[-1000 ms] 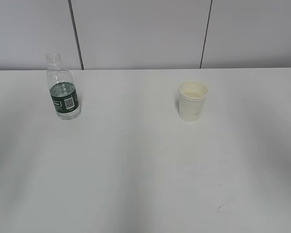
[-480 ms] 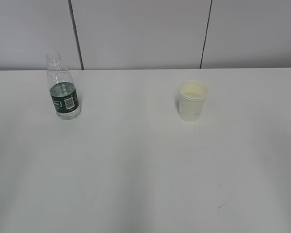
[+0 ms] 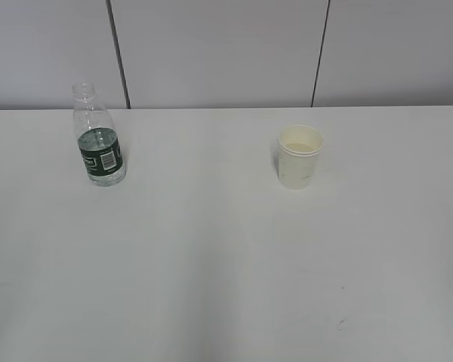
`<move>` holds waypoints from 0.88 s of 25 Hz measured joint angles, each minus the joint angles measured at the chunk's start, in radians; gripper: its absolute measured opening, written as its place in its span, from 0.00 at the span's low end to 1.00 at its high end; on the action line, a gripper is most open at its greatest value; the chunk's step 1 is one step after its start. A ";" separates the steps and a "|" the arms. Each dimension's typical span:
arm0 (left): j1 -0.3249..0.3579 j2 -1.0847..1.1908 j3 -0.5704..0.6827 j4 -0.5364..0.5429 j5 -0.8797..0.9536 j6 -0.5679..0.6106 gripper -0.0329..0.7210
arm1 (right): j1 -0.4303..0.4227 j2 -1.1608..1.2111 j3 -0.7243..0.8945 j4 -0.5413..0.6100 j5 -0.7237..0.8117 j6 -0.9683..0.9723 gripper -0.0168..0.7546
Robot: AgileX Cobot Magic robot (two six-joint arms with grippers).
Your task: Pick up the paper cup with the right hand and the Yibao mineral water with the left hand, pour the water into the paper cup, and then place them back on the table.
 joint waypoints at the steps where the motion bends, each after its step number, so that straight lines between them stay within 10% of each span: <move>1: 0.000 -0.027 0.007 0.000 -0.009 0.000 0.67 | 0.000 -0.017 0.009 -0.002 -0.005 0.000 0.78; 22: 0.000 -0.166 0.037 -0.007 -0.058 0.008 0.67 | 0.000 -0.024 0.135 0.027 -0.120 -0.005 0.78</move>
